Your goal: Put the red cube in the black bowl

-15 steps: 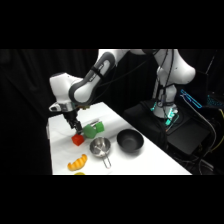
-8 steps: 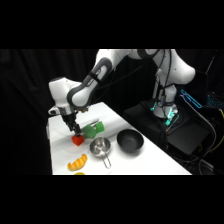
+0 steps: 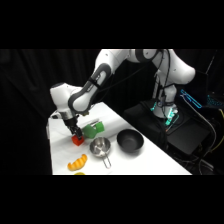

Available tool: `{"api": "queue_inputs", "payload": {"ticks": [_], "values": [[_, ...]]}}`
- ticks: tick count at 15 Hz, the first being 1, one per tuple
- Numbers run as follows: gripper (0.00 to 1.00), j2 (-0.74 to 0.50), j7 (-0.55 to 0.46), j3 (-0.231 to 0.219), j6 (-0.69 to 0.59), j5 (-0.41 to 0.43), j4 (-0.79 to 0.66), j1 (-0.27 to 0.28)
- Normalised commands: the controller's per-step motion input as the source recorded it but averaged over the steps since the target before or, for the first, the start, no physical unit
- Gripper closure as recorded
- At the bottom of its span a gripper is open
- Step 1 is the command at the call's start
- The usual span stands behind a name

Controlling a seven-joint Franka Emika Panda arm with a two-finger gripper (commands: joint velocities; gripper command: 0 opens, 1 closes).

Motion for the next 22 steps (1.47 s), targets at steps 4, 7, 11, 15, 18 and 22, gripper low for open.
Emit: {"api": "queue_inputs", "payload": {"ticks": [4,7,11,15,18,22], "values": [[0.00,0.15,-0.22,0.096,-0.05,-0.097,0.24,-0.088],[0.00,0.13,-0.21,0.097,-0.04,-0.095,0.19,-0.093],[0.00,0.13,-0.19,0.100,-0.03,-0.084,0.19,-0.097],[0.00,0.13,-0.14,0.092,0.01,-0.084,0.23,-0.073],[0.34,0.13,-0.12,0.084,0.01,-0.091,0.25,-0.057],[0.68,0.12,-0.10,0.078,0.00,-0.098,0.26,-0.045]]}}
